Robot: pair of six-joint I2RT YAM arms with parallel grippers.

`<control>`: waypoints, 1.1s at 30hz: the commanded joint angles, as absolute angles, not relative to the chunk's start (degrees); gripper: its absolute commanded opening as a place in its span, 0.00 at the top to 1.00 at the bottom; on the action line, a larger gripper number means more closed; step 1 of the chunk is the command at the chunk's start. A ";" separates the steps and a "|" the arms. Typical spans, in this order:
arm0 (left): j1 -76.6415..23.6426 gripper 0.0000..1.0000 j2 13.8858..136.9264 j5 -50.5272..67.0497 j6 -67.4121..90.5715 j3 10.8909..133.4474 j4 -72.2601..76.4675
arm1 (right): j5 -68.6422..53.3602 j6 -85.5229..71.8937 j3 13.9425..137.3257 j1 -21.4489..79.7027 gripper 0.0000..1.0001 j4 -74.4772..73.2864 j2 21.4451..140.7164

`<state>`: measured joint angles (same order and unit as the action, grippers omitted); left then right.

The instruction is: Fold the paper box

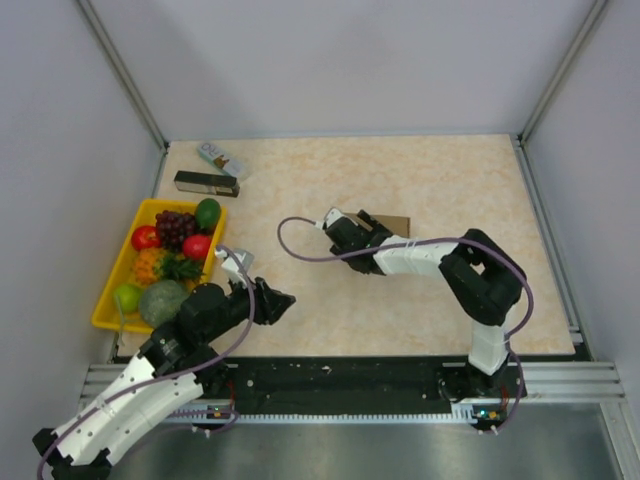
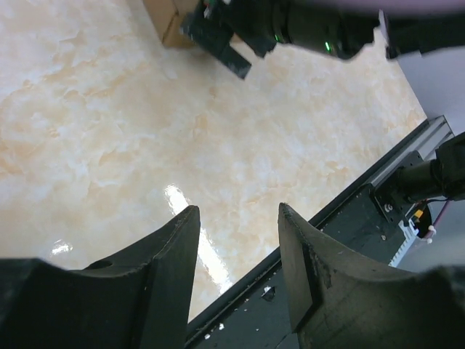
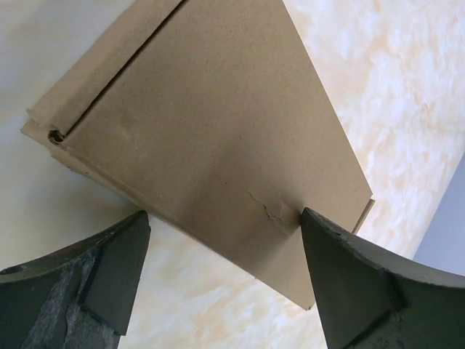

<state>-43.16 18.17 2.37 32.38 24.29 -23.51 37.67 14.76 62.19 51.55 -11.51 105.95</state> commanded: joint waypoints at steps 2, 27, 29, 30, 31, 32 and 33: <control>-42.98 0.48 21.00 5.09 30.50 26.02 -17.41 | 37.53 12.74 70.29 41.06 0.17 -13.88 112.58; -42.98 0.48 38.67 9.05 26.28 28.74 -6.77 | 34.72 10.73 138.15 6.51 0.16 -37.70 152.21; -43.07 0.48 40.33 9.23 26.63 28.83 -5.89 | 33.93 9.41 140.44 6.15 0.15 -37.88 152.84; -43.07 0.48 40.95 9.40 26.80 29.00 -5.63 | 34.62 8.80 140.80 5.80 0.15 -37.79 153.10; -43.07 0.48 41.48 9.84 26.89 29.44 -5.36 | 34.80 7.31 140.97 5.54 0.15 -37.97 153.11; -43.07 0.48 42.35 10.02 27.24 29.62 -5.27 | 34.63 6.42 140.98 5.28 0.14 -38.32 153.11; -43.07 0.48 42.62 10.02 27.42 29.79 -5.01 | 33.67 5.46 140.72 4.66 0.14 -38.67 152.93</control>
